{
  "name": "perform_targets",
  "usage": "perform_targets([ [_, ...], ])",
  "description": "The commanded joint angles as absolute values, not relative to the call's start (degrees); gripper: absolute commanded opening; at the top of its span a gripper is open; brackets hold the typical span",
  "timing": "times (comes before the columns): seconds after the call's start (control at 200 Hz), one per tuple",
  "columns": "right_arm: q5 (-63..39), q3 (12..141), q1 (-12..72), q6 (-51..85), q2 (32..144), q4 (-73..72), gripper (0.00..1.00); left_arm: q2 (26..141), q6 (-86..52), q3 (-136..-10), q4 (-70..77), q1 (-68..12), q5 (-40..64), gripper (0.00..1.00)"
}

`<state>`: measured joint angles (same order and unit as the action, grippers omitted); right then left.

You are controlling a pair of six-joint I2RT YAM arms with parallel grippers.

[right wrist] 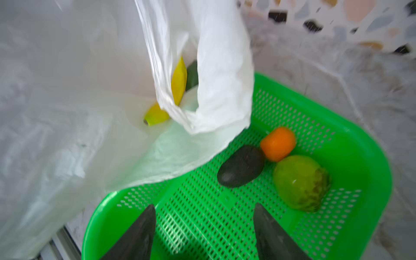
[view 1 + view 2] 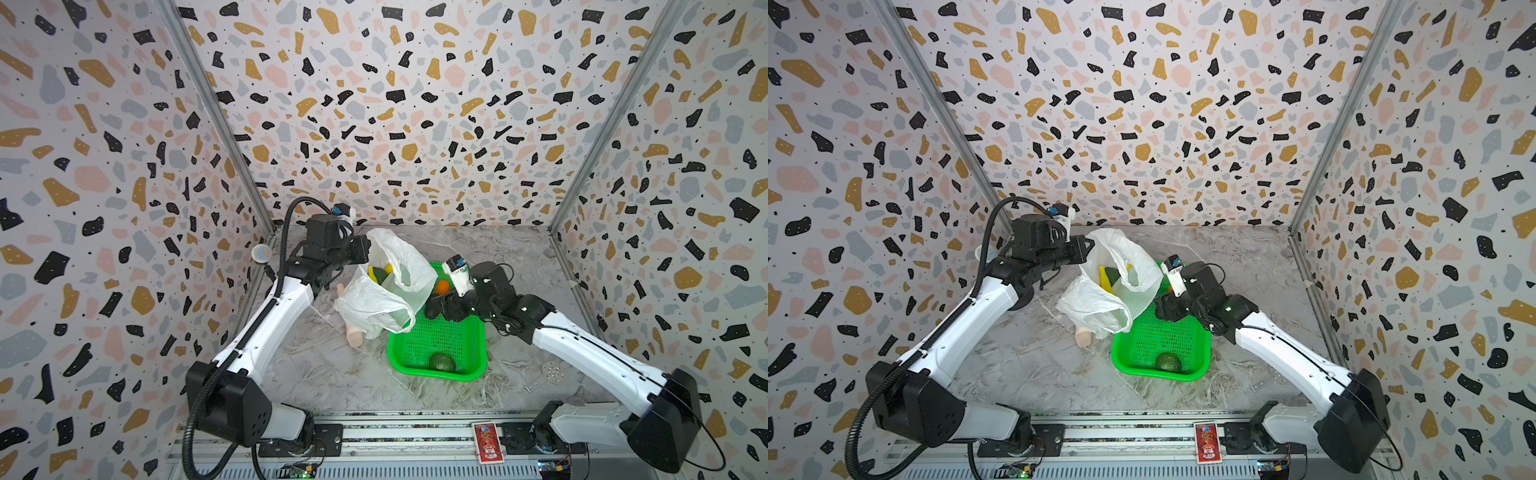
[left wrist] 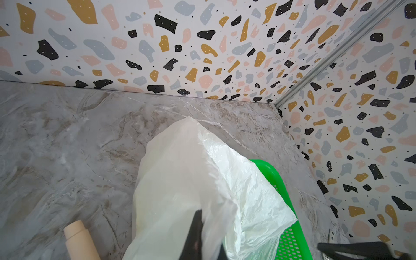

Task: Place the fruits into the plastic bag
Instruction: Pick up the fruit from the bin.

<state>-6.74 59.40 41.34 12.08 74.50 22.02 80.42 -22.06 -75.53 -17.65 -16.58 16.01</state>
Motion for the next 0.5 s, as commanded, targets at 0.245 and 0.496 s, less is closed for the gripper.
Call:
perform_targets([
  [0.245,-9.85,60.12,50.07,6.29,87.88,41.51,0.73,81.27,-21.58,-76.42,-15.72,-16.77,15.64,0.00],
  [0.496,-1.61,60.62,53.27,6.24,94.69,45.21,0.70,81.18,-21.38,-76.38,-15.89,-16.76,15.36,0.00],
])
